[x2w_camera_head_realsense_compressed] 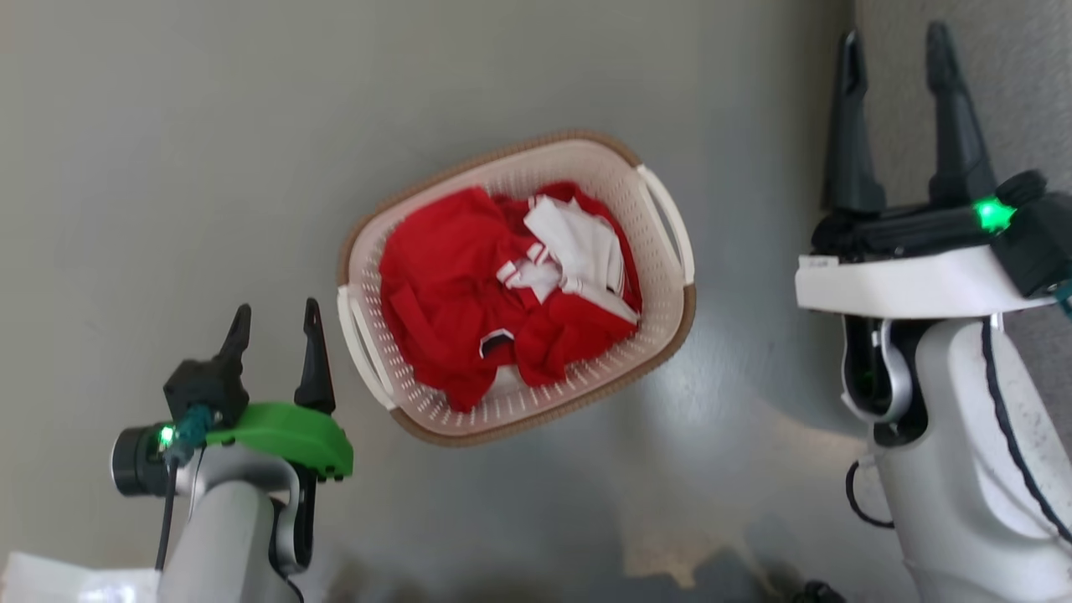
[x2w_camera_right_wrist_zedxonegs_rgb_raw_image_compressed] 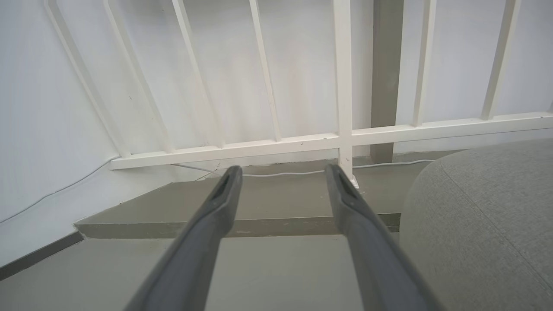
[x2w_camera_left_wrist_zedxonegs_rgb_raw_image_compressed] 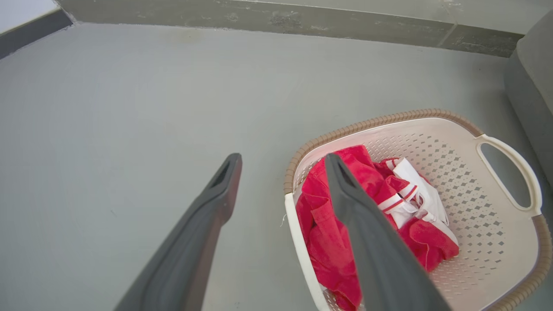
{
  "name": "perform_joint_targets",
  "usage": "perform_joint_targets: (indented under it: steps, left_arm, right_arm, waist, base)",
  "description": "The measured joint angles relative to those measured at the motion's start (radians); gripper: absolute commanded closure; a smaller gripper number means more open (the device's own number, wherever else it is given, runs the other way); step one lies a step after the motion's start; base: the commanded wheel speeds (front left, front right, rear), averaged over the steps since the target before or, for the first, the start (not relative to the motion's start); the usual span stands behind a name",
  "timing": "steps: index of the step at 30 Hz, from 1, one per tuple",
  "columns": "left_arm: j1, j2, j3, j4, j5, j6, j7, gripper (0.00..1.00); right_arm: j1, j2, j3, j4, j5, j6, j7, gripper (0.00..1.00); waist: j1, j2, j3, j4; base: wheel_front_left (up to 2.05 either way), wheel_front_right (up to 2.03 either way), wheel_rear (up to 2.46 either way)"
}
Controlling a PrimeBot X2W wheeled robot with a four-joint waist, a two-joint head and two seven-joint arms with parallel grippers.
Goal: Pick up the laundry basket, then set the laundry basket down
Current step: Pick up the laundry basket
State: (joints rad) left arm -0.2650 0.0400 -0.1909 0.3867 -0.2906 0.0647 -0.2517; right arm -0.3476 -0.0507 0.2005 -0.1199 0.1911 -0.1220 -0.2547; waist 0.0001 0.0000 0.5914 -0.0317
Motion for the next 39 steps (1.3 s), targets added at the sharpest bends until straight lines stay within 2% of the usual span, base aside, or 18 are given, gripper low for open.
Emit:
perform_joint_targets:
  steps: [18, 38, 39]
  left_arm:
    - [-0.15, -0.004, -0.038, 0.177, -0.022, -0.012, 0.0, 0.0]
    - [-0.228, -0.007, -0.077, 0.353, -0.082, -0.029, 0.0, 0.0]
    - [-0.229, -0.007, -0.077, 0.359, -0.084, -0.028, 0.0, 0.02]
  right_arm:
    - [-0.092, -0.006, -0.03, -0.009, 0.0, 0.0, 0.0, 0.0]
    - [-0.111, -0.006, -0.032, -0.004, 0.0, 0.0, 0.0, 0.0]
    - [-0.111, -0.006, -0.031, -0.004, 0.0, 0.0, 0.0, 0.0]
  waist:
    - [-0.0001, 0.0, 0.194, -0.016]
    - [-0.0001, 0.0, 0.252, -0.036]
    - [-0.0001, 0.0, 0.252, -0.036]
  base:
    - [0.0, 0.0, 0.0]
    - [0.0, 0.0, 0.0]
    - [0.0, 0.0, 0.0]
